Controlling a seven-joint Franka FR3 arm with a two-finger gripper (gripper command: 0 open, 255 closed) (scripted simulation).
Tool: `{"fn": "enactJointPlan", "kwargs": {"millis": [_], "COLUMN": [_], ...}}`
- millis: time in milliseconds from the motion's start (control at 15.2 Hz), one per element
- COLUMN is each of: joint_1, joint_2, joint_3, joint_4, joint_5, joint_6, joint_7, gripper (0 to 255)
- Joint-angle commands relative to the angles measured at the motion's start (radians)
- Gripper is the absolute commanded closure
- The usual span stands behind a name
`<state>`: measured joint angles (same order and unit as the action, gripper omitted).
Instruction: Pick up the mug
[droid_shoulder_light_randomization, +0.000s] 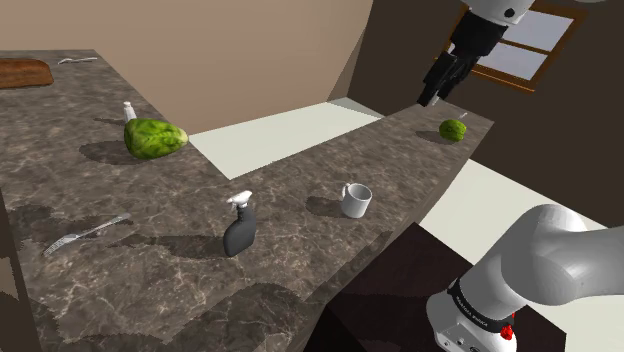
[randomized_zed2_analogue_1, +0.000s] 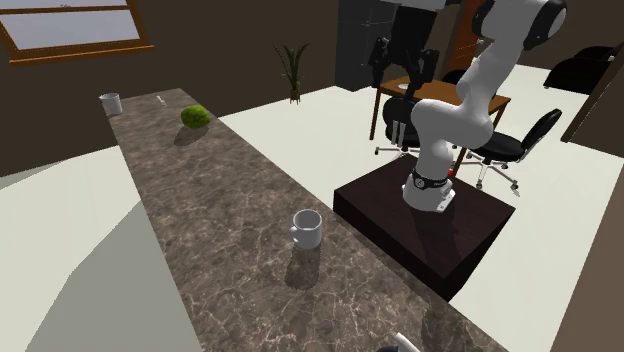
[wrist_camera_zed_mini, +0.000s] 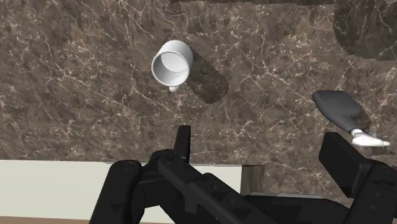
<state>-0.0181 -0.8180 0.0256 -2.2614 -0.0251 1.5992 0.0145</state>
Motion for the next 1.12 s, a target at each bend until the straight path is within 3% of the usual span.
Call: {"fn": "enactJointPlan", "kwargs": {"millis": [0, 528, 1056], "joint_1": [0.0, -0.011, -0.025], "joint_2": [0.0, 0.049, 0.204], "joint_3": [0.0, -0.046, -0.097], "joint_4": [0.0, -0.224, -0.372], "joint_5": [0.0, -0.022, -0.043], "joint_6": [0.0, 0.263, 0.555], "joint_7": [0.0, -0.041, -0.083], "gripper": [0, 0, 0]}}
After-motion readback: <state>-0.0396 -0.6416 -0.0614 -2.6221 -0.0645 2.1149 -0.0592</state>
